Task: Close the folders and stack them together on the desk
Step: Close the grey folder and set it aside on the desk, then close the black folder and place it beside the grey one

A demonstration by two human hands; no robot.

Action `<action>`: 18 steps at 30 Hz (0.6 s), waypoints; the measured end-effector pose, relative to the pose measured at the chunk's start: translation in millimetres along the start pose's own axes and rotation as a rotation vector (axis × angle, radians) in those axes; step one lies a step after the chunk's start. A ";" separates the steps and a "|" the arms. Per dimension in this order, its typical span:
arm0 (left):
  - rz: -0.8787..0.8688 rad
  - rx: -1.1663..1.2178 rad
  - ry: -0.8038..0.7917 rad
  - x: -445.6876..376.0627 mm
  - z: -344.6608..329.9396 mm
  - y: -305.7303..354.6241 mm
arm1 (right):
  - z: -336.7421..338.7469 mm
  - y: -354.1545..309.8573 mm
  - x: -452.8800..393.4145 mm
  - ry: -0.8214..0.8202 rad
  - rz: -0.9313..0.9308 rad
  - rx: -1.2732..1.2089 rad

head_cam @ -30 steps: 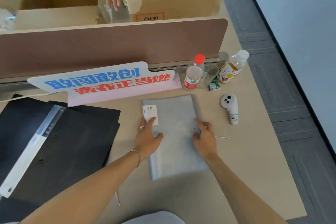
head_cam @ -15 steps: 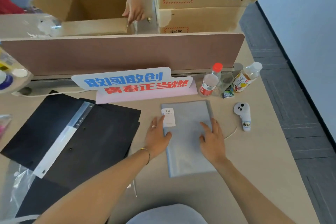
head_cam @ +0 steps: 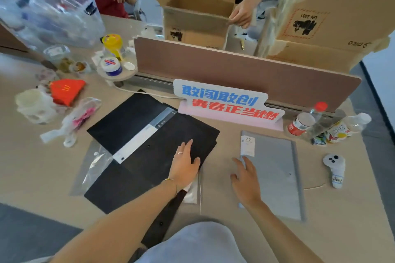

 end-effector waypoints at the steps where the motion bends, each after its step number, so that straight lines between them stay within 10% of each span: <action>1: 0.021 -0.007 0.015 4.6 11.1 -12.0 | -7.6 -7.6 3.4 -0.025 0.003 -0.007; 18: 0.316 -0.047 0.279 34.8 130.2 -168.8 | -108.0 -74.0 -1.4 -0.384 -0.225 -0.268</action>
Point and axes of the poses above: each hand's wrist, its own x-axis away from the middle knuckle, its own z-axis out of the back of the hand, y = z × x, the point moved 4 cm from there along -x, towards the middle knuckle, and after that the axes turned 5 degrees about -z, right-handed, at the moved point
